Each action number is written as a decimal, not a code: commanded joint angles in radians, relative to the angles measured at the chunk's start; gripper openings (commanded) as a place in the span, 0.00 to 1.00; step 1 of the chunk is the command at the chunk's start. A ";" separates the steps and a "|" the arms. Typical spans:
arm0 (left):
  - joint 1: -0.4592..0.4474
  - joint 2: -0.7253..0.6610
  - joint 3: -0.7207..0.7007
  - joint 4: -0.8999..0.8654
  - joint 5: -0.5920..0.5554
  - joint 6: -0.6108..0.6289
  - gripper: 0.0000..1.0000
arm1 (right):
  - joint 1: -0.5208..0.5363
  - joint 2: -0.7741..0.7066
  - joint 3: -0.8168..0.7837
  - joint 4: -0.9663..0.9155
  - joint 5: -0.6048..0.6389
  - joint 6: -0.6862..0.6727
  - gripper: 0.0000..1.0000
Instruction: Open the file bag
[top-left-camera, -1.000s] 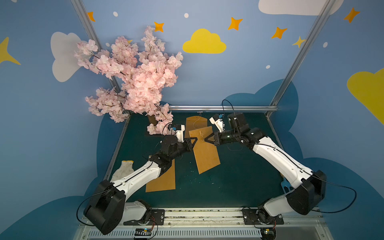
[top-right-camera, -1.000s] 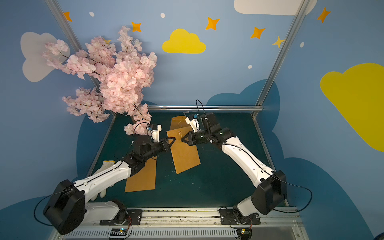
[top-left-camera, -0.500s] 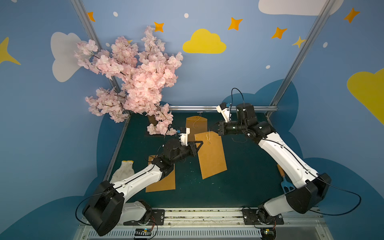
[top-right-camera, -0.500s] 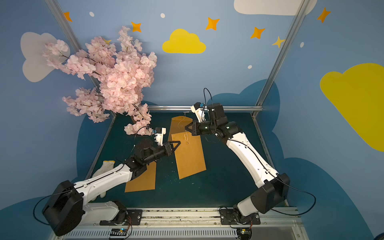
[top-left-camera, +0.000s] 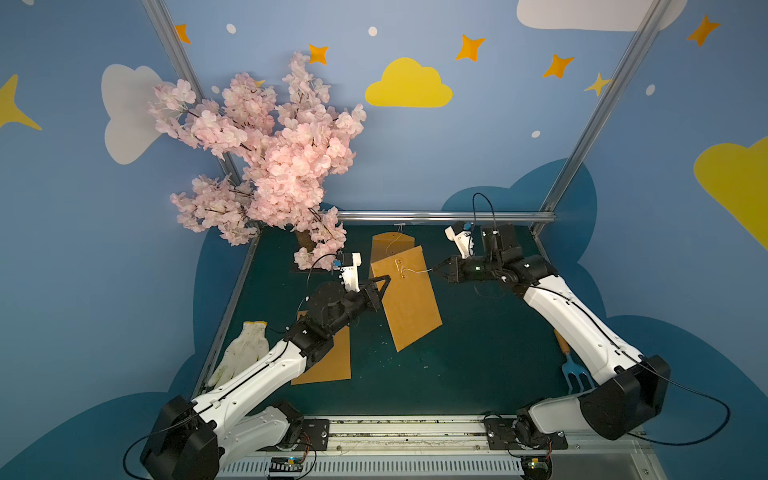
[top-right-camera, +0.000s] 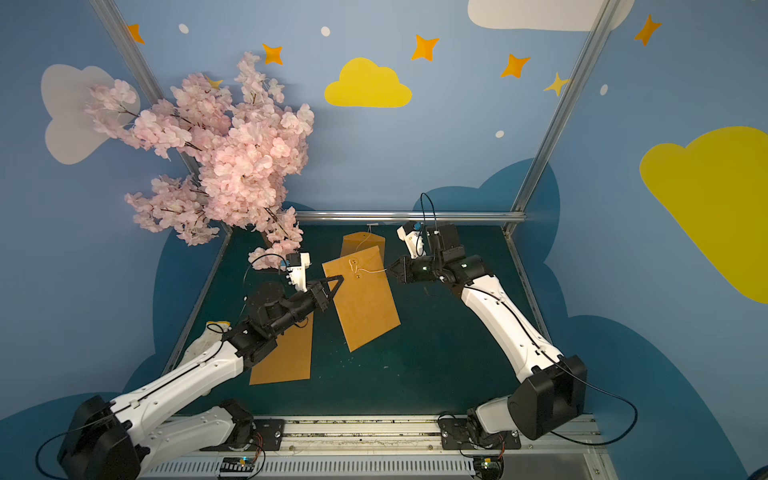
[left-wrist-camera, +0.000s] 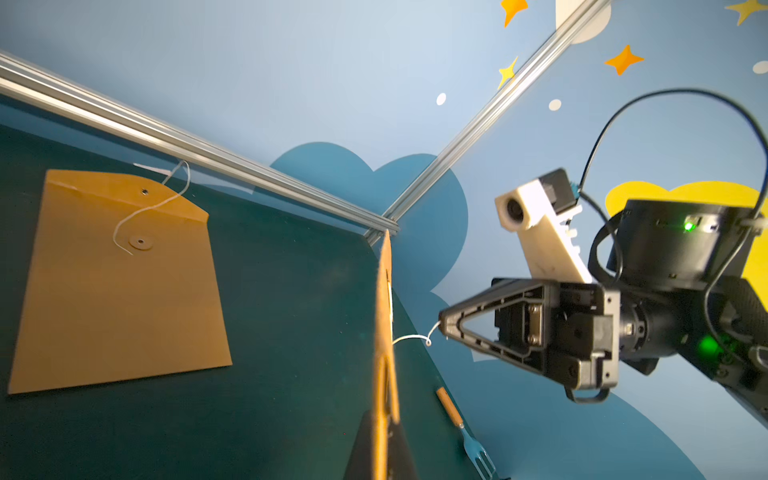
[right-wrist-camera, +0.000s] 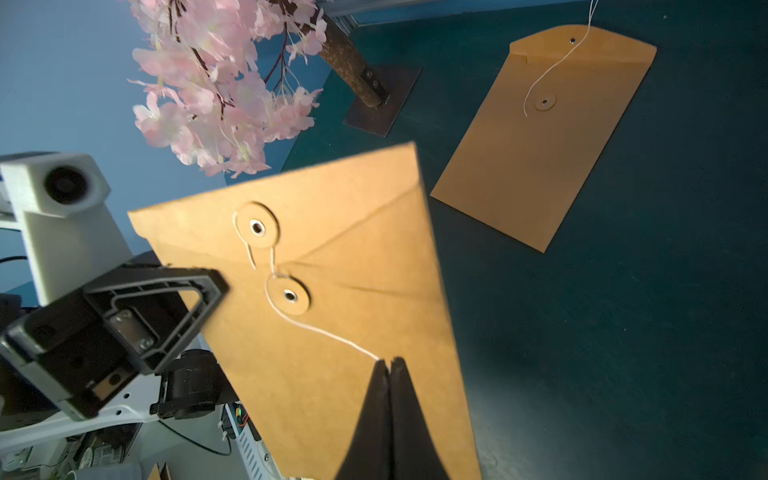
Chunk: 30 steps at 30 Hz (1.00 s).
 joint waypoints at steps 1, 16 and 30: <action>0.025 -0.011 0.023 -0.033 -0.020 0.028 0.02 | 0.009 -0.027 -0.039 0.003 -0.033 -0.007 0.00; 0.119 0.024 0.072 -0.035 0.042 -0.003 0.02 | 0.137 0.046 -0.015 -0.041 -0.035 -0.038 0.00; 0.165 0.040 0.098 -0.105 0.054 -0.019 0.02 | 0.213 0.099 0.075 -0.063 -0.039 -0.062 0.00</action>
